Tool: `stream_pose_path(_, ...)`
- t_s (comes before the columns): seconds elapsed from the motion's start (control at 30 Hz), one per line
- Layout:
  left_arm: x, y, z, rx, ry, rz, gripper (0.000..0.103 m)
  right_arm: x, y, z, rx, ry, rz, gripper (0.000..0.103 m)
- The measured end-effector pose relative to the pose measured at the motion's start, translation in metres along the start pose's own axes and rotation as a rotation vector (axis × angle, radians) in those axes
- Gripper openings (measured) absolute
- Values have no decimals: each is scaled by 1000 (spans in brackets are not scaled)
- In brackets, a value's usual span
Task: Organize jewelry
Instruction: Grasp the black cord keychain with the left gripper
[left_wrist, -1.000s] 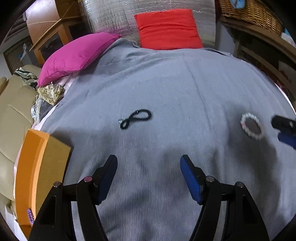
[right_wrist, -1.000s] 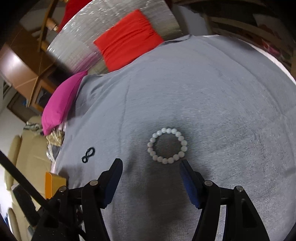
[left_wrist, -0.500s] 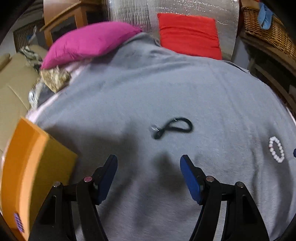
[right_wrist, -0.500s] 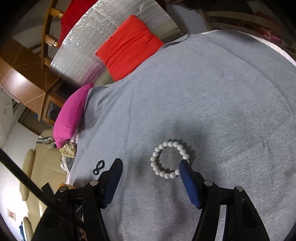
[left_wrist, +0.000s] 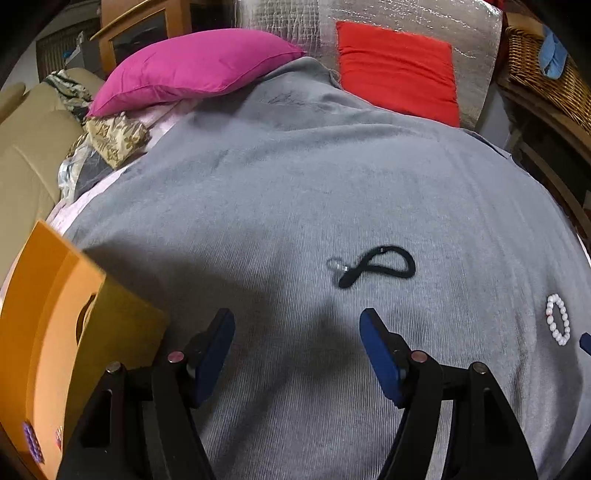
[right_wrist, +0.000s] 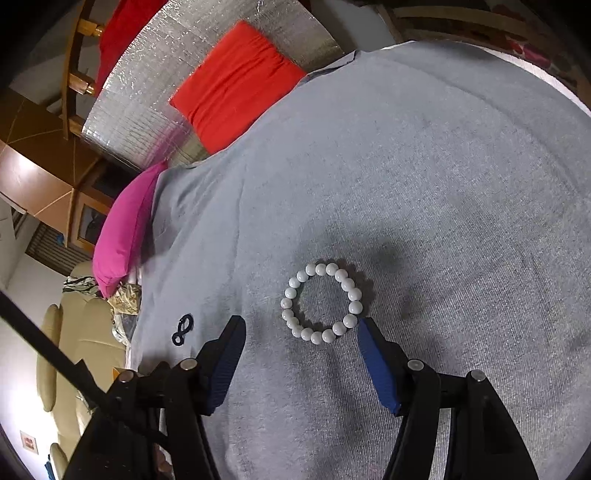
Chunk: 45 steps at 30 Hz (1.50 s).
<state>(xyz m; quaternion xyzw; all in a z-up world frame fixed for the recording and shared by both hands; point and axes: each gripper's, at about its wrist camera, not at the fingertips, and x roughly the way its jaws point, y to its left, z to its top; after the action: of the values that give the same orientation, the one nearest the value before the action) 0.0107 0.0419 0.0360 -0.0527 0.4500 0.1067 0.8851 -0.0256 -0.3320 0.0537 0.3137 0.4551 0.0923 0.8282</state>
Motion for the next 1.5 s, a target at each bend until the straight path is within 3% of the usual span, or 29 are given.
stream_pose_path(0.57, 34, -17, 28, 90, -9, -201, 70, 3, -1, 5, -4, 1, -21, 66)
stream_pose_path(0.77, 40, -28, 29, 134, 17, -250, 47, 10, 0, 5, -6, 3, -40, 66)
stream_pose_path(0.83, 43, -27, 28, 126, 32, -267, 30, 12, 1, 6, -14, 6, -49, 66)
stream_pose_path(0.9, 45, -26, 26, 118, 48, -279, 21, 14, 1, 7, -23, 5, -57, 66)
stream_pose_path(1.03, 38, -33, 22, 137, 48, -310, 12, 15, -1, 11, -32, -7, -75, 66)
stream_pose_path(1.13, 32, -41, 19, 161, 45, -330, 10, 17, -3, 14, -39, -4, -86, 62)
stream_pose_path(1.2, 28, -45, 18, 169, 44, -343, 10, 21, -5, 16, -42, 10, -89, 53)
stream_pose_path(1.5, 13, -48, 10, 172, 41, -371, 10, 29, -6, 23, -77, -15, -188, 47)
